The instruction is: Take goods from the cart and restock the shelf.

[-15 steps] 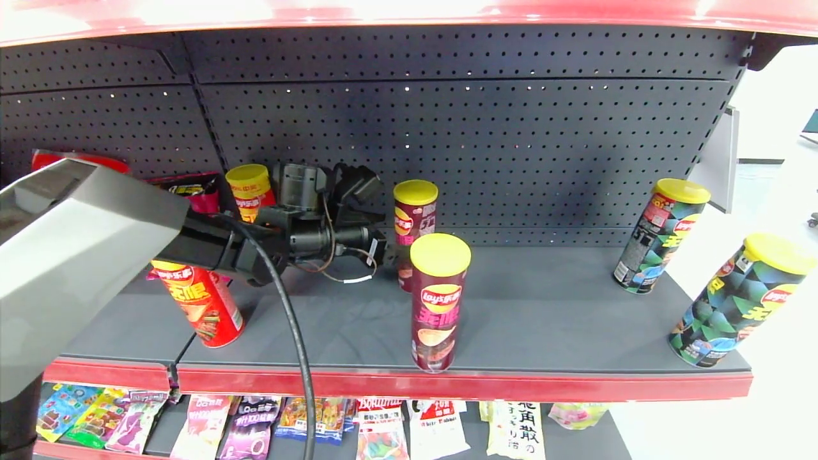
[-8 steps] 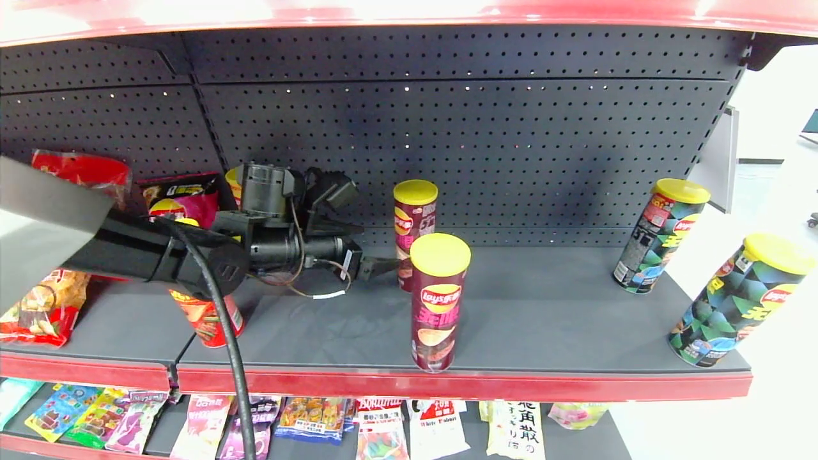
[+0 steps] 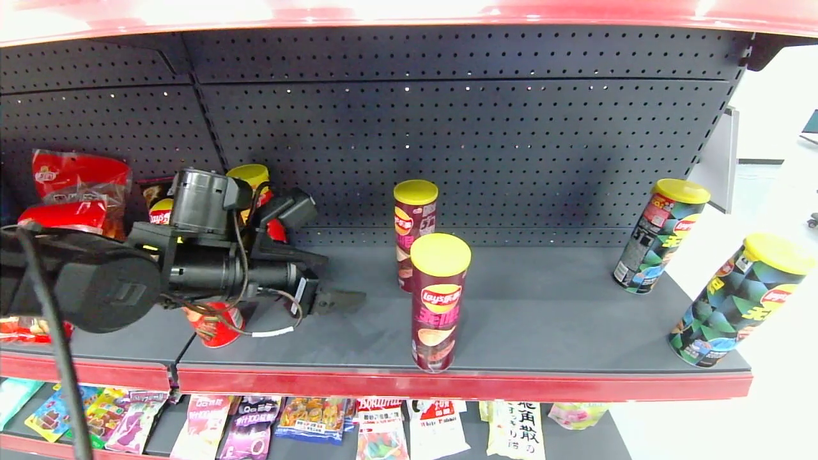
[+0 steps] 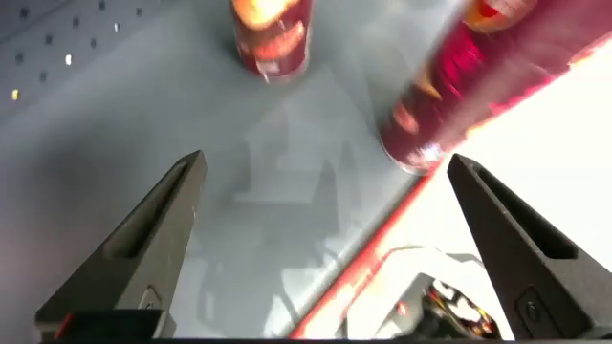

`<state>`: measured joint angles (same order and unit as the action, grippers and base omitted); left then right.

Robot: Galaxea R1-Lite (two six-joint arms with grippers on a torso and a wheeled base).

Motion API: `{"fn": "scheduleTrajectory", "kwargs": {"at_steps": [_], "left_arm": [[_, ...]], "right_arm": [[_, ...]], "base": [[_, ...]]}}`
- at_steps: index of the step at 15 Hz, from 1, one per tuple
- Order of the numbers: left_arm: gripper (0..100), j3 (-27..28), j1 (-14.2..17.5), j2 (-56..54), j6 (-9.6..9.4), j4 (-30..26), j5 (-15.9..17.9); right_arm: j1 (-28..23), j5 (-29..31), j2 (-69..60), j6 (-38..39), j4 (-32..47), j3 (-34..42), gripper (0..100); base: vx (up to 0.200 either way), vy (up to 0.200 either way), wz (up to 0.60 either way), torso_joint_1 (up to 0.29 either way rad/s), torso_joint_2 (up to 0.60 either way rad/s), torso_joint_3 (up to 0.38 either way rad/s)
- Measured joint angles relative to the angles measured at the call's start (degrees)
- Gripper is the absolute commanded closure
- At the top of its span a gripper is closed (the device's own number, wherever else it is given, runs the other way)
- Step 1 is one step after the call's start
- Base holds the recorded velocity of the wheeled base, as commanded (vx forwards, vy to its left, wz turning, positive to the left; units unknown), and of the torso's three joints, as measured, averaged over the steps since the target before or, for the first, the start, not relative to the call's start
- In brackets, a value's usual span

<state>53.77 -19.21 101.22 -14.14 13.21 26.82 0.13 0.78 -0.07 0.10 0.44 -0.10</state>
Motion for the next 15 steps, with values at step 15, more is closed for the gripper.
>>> {"fn": "scheduleTrajectory", "kwargs": {"at_steps": [15], "left_arm": [[0,-16.02,4.72,-46.86,2.38,-22.49,-16.97]], "right_arm": [[0.05,0.01,0.00,0.00,0.00,0.00,0]], "base": [[0.000,0.000,0.00,0.000,0.00,0.000]]}}
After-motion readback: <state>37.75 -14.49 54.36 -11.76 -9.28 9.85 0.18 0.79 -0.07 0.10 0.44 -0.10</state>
